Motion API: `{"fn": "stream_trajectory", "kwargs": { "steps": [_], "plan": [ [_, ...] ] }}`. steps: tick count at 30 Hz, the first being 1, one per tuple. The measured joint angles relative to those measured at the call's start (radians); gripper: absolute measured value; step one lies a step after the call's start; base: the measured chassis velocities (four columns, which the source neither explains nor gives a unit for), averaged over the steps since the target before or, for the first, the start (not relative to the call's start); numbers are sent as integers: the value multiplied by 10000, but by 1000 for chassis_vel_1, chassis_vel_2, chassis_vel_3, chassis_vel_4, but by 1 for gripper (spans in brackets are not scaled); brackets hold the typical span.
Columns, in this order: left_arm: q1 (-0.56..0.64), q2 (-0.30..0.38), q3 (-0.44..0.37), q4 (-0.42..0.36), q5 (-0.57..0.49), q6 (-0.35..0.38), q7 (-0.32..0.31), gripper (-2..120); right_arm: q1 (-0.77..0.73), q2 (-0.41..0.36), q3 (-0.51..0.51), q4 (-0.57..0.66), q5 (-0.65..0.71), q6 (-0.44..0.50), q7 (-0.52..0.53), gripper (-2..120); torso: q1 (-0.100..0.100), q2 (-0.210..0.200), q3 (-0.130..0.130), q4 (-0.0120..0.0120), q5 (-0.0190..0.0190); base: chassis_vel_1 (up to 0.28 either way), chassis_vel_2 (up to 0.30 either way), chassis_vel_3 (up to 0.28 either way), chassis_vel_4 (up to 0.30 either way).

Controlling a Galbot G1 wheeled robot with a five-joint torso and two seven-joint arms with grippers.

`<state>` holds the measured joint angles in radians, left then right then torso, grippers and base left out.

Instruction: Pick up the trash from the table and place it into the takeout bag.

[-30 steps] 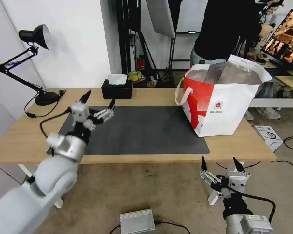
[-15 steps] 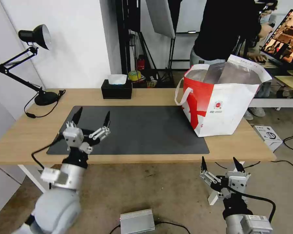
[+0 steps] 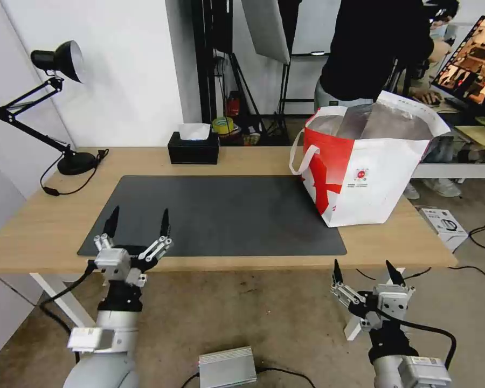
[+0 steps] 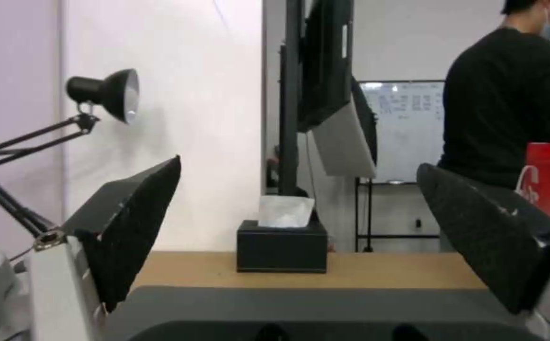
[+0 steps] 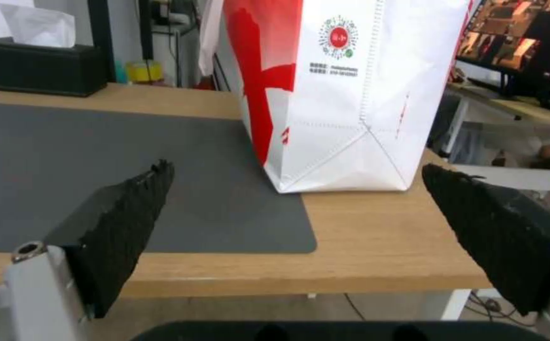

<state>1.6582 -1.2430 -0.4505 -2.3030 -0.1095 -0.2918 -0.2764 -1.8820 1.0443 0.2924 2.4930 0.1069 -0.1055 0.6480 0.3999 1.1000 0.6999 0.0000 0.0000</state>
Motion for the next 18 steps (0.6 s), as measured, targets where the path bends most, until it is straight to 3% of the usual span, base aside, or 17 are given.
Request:
{"fn": "stream_trajectory", "kwargs": {
  "steps": [5, 11, 18],
  "plan": [
    [444, -686, -34, 337, 740, -816, -233, 100, 0, -1, 0, 0, 0, 0, 0, 100, 0, 0, 0, 0, 0, 0, 0, 0, 0],
    [721, -1259, 167, 843, 1616, -1255, -501, 100, 0, 0, 0, 0, 0, 0, 0, 100, 1, 0, 1, 0, 0, 0, 0, 0, 0],
    [741, -1322, 190, 1124, 2065, -1453, -642, 100, 0, -1, 0, 0, 0, 0, 0, 100, 1, 0, 1, 0, 0, 0, 0, 0, 0]
  ]
}}
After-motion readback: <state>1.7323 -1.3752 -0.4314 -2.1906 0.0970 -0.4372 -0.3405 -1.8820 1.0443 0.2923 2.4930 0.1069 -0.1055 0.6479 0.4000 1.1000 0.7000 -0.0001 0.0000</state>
